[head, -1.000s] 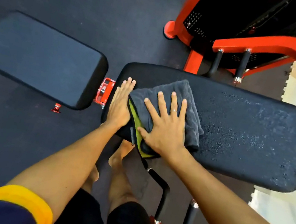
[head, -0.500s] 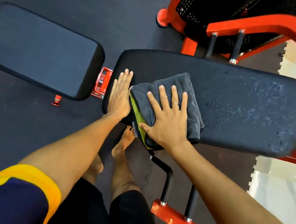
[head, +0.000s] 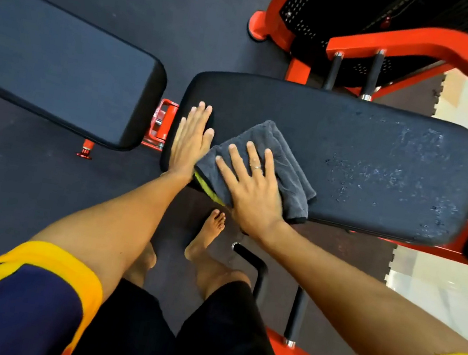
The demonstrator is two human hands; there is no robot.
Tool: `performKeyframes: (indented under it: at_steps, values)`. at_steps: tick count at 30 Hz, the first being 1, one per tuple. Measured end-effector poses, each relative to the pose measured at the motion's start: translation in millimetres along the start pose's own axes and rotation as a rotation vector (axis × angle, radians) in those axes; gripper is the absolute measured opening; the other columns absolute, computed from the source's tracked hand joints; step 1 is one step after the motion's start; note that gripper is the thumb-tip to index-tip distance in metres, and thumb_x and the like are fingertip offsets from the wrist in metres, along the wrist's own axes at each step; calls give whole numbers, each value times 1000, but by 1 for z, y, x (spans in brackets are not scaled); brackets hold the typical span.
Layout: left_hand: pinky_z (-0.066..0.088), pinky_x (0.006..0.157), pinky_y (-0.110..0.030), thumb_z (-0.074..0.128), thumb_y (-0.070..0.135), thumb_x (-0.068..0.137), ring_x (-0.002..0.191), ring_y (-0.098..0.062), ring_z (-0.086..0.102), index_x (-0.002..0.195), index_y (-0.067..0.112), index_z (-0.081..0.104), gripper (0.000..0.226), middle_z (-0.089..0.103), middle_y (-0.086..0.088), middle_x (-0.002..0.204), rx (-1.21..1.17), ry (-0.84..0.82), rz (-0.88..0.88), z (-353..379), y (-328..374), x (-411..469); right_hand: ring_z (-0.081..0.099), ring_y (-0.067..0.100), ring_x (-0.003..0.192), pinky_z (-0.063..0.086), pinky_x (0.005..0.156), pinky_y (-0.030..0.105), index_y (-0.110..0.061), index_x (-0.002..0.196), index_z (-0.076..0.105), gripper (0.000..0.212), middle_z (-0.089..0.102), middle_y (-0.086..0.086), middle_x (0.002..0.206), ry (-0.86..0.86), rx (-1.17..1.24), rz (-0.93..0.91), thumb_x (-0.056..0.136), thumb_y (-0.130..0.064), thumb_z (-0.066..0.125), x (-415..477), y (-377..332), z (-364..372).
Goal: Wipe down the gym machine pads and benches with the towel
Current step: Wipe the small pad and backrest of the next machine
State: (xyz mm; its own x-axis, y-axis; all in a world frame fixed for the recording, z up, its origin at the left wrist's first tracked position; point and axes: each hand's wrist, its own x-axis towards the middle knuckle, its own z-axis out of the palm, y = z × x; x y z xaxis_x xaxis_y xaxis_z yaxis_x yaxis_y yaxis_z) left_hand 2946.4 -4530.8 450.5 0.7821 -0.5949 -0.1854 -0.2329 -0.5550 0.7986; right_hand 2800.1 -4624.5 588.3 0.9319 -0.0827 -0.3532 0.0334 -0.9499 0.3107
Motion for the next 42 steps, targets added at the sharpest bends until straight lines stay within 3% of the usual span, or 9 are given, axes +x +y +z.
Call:
performKeyframes:
  at_steps: [7, 10, 15, 18, 21, 27, 32, 37, 42]
  values:
    - [-6, 125, -25, 30, 24, 111, 157, -10, 3, 163, 20, 19, 53, 10, 3, 171, 7, 10, -40, -2, 7, -8, 23, 36, 156, 10, 126, 58, -26, 164, 24, 87, 23, 7, 171, 31, 79, -29, 88, -34, 64, -62, 73, -10]
    - [-7, 126, -25, 28, 25, 111, 157, -7, 0, 164, 22, 17, 54, 8, 4, 171, 6, 8, -93, -6, 19, -11, 22, 37, 156, 13, 125, 60, -26, 164, 25, 80, 24, 7, 170, 48, 46, -13, 92, -47, 53, -96, 107, -15]
    - [-6, 127, -31, 26, 25, 112, 157, -9, -1, 164, 20, 15, 53, 6, 3, 171, 3, 27, -147, -2, 30, -16, 24, 42, 154, 11, 123, 65, -26, 161, 35, 96, 31, 11, 167, 7, 71, -39, 82, -73, 61, -45, 80, -11]
    - [-6, 127, -33, 26, 26, 112, 157, -11, 0, 163, 18, 15, 53, 6, 0, 171, 1, 38, -153, 2, 33, -21, 15, 39, 157, 4, 124, 64, -27, 163, 28, 102, 22, 10, 170, -81, 90, -122, 80, -80, 54, -13, 71, -15]
    - [-5, 128, -35, 28, 23, 112, 158, -14, 2, 163, 16, 17, 53, 8, -2, 171, 6, 56, -171, 9, 46, -25, 23, 35, 156, 9, 126, 60, -28, 160, 36, 97, 31, 7, 168, -44, 124, -123, 81, -83, 46, -21, 96, -18]
    - [-5, 128, -32, 30, 15, 109, 158, -12, 2, 163, 15, 17, 55, 9, -2, 171, -28, 84, -209, 18, 78, -41, 27, 36, 154, 11, 126, 59, -27, 157, 42, 86, 36, 7, 165, 71, 132, 178, 89, -79, 42, -65, 158, -26]
    - [-2, 129, -37, 33, 12, 109, 158, -15, 5, 162, 11, 20, 55, 12, -6, 171, -37, 110, -167, 28, 90, -53, 21, 43, 155, 9, 124, 65, -29, 160, 36, 80, 29, 11, 168, 6, 167, 43, 94, -72, 37, -78, 113, -21]
    - [-2, 128, -35, 35, 1, 104, 158, -17, 7, 161, 8, 22, 59, 17, -8, 169, -64, 123, -148, 31, 101, -56, 14, 36, 158, 1, 125, 62, -34, 158, 39, 74, 25, 4, 170, -104, 170, -15, 96, -72, 27, -7, 127, -26]
    - [-3, 128, -34, 35, 11, 108, 157, -13, 6, 161, 11, 24, 55, 15, -3, 170, -69, 111, -173, 35, 114, -57, 5, 32, 159, -5, 126, 59, -36, 163, 27, 77, 14, 1, 173, -143, 155, 197, 96, -73, 36, 25, 186, -39]
